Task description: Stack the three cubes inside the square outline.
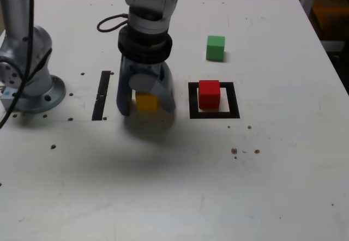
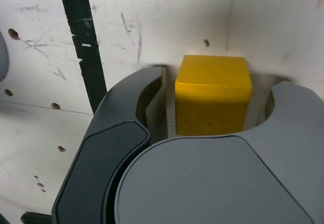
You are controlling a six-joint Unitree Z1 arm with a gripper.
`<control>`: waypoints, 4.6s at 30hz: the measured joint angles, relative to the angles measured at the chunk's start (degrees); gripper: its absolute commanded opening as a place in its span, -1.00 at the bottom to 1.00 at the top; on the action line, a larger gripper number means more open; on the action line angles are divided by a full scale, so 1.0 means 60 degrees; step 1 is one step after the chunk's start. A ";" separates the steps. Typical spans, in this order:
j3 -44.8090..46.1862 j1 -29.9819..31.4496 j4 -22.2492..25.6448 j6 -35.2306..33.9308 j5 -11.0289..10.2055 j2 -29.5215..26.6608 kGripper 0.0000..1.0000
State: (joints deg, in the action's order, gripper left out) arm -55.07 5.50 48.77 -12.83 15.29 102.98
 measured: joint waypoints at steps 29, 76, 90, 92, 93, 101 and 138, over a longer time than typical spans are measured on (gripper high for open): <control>-0.4153 0.0116 0.3640 -0.0870 -0.1262 0.0129 -0.65; -0.6319 0.0122 0.3401 -0.0617 -0.0665 0.2734 -0.52; -0.6279 -0.0042 0.3341 -0.0516 -0.0827 0.2745 -0.49; -0.6267 -0.0060 0.3349 -0.0514 -0.0831 0.2740 -0.49; -0.6261 -0.0069 0.3353 -0.0510 -0.0831 0.2739 -0.48; -0.6222 -0.0089 0.3565 -0.0506 -0.0732 0.2720 -0.06; -0.6517 -0.0090 0.5003 -0.1139 -0.1420 0.1856 0.40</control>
State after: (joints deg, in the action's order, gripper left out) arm -94.18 4.96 78.79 -19.66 6.77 114.12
